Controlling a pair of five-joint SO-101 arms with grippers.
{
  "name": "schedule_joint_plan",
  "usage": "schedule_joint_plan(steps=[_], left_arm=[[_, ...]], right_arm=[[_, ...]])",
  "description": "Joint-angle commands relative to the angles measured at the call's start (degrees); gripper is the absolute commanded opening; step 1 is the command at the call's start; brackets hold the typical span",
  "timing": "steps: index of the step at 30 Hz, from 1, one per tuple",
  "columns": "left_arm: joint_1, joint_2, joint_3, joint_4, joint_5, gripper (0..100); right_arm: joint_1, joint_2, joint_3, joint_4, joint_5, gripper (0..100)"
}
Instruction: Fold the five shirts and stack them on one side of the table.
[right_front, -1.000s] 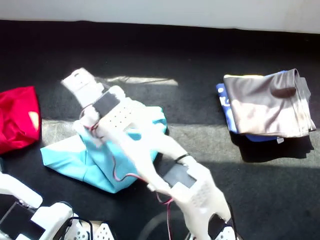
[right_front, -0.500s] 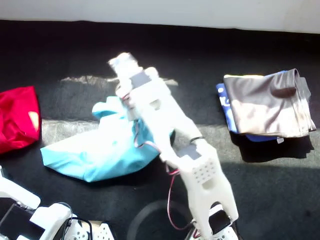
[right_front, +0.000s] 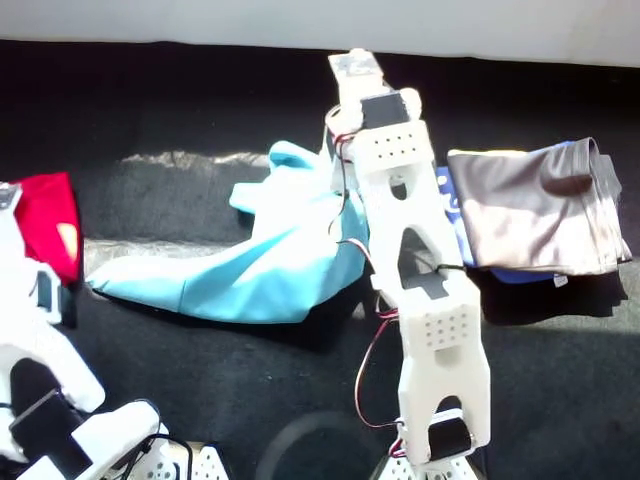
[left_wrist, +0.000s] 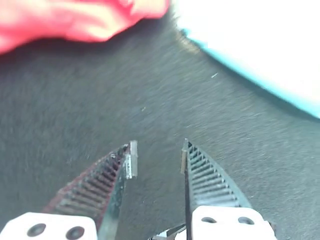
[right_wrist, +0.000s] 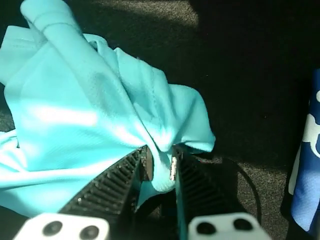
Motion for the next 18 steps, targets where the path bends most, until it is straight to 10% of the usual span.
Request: schedule_joint_plan(steps=[1,8,18], left_arm=[[1.0,-2.1,-4.8,0.2,2.7,16],[-2.7,-2.0,-5.8,0.3,3.7,16],[-13.6,-2.3,-5.7,0.3,6.5,16]], right_arm=[[4.0,-1.0,-2.8,0.7,-0.2,15.8],[2.9,-9.5,-2.2,0.7,3.5,15.9],[-18.2,-12.9,-2.2,0.5,4.3,15.9]])
